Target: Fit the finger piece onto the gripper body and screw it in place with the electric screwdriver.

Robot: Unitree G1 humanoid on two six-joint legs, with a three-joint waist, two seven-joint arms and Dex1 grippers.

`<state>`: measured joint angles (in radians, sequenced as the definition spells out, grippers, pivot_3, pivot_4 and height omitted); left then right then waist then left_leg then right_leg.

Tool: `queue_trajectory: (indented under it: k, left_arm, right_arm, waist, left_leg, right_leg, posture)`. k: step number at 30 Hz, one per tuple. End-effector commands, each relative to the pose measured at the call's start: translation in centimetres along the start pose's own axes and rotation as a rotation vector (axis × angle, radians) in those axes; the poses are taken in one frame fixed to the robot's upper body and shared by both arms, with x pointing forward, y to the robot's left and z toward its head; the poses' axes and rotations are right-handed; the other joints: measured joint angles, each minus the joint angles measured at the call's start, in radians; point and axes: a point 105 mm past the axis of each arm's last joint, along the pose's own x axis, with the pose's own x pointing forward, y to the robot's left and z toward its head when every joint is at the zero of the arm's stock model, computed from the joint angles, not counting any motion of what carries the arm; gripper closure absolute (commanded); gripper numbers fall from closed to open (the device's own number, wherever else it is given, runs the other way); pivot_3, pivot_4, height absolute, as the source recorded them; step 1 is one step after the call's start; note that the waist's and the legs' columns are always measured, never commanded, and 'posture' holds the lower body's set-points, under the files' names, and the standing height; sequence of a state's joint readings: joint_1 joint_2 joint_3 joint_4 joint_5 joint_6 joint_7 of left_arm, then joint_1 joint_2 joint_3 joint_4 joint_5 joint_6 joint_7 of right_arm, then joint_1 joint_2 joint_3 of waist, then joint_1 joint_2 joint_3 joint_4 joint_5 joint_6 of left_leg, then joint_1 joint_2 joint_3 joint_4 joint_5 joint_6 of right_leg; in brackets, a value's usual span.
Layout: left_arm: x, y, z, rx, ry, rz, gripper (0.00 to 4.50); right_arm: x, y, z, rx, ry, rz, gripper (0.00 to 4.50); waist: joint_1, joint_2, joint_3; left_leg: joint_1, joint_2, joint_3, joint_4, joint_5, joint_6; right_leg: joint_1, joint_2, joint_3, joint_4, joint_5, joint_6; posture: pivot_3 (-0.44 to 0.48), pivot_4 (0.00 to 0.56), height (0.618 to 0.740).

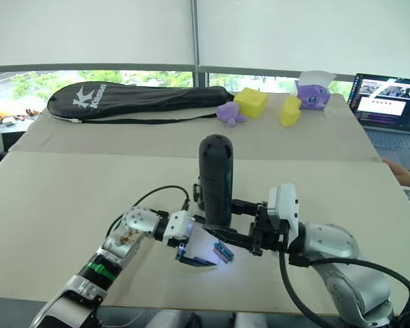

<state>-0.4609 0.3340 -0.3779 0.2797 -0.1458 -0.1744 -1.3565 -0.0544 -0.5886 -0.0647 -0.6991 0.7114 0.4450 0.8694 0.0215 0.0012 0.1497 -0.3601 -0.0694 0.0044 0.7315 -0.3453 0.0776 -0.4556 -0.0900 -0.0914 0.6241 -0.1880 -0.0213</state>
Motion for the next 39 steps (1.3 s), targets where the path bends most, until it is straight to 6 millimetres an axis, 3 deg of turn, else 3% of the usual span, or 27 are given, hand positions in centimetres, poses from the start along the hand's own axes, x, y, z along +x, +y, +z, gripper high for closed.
queue_trajectory:
  k: [1, 39]
  left_arm:
    - [0.3, 0.3, 0.6, 0.030, -0.014, -0.006, 0.00]
    - [0.5, 0.3, 0.6, 0.006, -0.006, -0.030, 0.00]
  right_arm:
    - [-0.2, 0.2, 1.6, -0.088, -0.050, -0.012, 2.59]
    - [0.0, 0.2, 0.4, -0.078, -0.019, -0.004, 2.59]
  waist:
    - [0.000, 0.000, 0.000]
    - [0.000, 0.000, 0.000]
  left_leg:
    - [0.000, 0.000, 0.000, 0.000, 0.000, 0.000]
    - [0.001, -0.001, 0.000, 0.000, 0.000, 0.001]
  right_leg:
    - [0.000, 0.000, 0.000, 0.000, 0.000, 0.000]
    - [0.000, 0.000, 0.001, 0.000, 0.000, 0.000]
  posture:
    - [0.000, 0.150, 0.737]
    - [0.000, 0.150, 0.737]
